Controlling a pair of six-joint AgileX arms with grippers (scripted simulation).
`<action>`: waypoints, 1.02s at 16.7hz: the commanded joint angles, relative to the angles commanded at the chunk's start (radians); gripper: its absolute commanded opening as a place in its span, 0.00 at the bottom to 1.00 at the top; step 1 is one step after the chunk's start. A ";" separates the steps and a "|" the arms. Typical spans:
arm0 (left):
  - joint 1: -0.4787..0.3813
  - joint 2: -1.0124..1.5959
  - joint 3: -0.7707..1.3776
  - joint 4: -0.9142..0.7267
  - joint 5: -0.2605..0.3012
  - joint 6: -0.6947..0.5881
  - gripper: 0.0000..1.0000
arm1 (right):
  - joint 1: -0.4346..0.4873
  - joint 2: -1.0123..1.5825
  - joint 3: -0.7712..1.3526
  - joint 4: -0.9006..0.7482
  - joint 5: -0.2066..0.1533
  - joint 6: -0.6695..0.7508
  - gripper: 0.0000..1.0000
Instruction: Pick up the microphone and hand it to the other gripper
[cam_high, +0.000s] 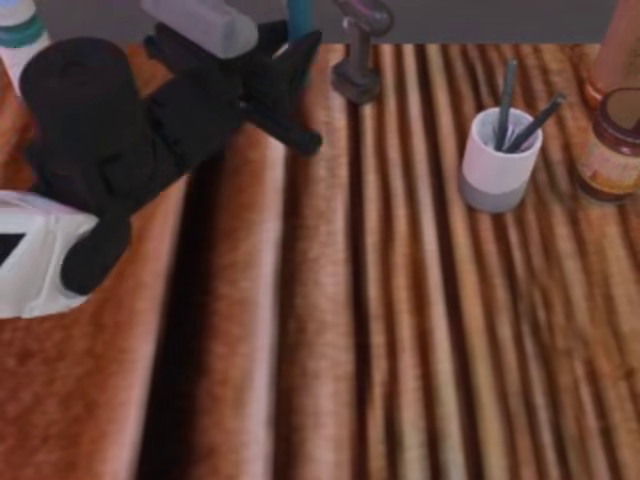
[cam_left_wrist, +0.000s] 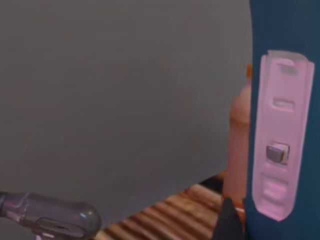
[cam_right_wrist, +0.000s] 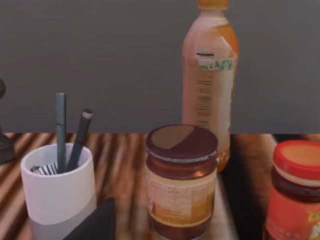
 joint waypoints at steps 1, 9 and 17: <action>-0.044 -0.011 -0.015 0.016 -0.049 -0.010 0.00 | 0.000 0.000 0.000 0.000 0.000 0.000 1.00; -0.159 -0.042 -0.053 0.062 -0.168 -0.036 0.00 | 0.000 0.000 0.000 0.000 0.000 0.000 1.00; -0.163 -0.047 -0.057 0.064 -0.171 -0.038 0.00 | 0.001 0.001 0.001 0.001 -0.001 0.000 1.00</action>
